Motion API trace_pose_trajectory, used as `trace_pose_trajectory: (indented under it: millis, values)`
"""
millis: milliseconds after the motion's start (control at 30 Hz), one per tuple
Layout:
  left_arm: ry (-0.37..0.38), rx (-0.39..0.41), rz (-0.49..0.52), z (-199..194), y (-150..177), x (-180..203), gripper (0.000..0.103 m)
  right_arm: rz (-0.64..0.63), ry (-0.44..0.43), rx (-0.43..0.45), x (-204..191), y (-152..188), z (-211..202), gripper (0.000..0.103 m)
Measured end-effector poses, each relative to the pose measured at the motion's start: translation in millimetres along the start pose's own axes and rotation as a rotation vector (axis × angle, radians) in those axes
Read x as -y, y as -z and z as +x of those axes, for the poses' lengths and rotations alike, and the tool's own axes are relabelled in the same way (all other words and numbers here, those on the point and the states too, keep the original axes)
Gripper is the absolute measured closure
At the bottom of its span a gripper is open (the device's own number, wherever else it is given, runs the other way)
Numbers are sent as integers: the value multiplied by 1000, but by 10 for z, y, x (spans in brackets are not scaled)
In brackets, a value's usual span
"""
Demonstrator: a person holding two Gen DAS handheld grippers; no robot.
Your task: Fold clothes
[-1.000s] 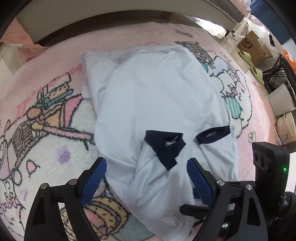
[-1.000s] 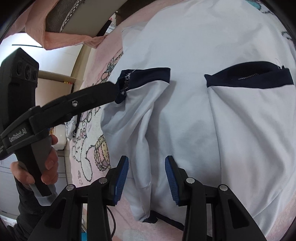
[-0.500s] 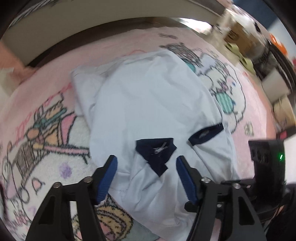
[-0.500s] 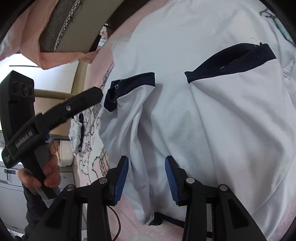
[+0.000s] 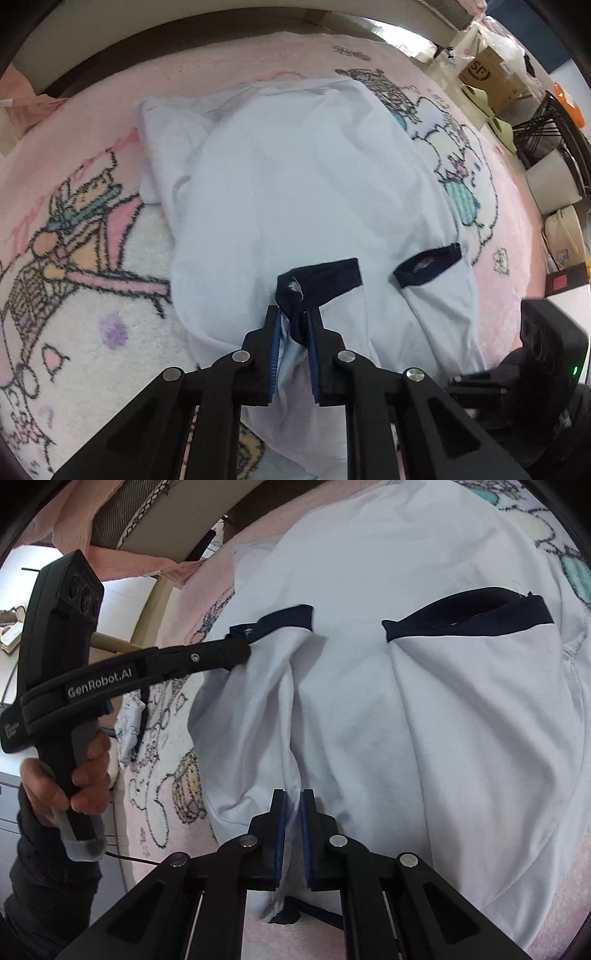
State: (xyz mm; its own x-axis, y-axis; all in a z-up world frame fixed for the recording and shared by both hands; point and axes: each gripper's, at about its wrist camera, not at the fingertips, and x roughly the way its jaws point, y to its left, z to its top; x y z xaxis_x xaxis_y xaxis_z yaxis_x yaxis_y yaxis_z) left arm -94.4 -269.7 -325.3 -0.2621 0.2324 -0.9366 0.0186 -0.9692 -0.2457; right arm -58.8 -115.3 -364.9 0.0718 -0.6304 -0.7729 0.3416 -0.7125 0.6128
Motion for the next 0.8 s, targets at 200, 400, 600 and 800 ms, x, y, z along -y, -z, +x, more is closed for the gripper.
trace_pose_trajectory:
  millis: [200,400,600,800]
  values:
    - [-24,11,-45,6,-210,-113,91,-39,44,-90,-43,197,108,101]
    - [-28,1,-27,2,-274,-73,91,-89,64,-157,-123,427,211,101]
    - [-81,-21,67,-76,-201,36,91,19,0,-171,19,392,177,101]
    - [-89,38,4,-344,-161,-48,90,-10,-14,-237,-126,235,67,49]
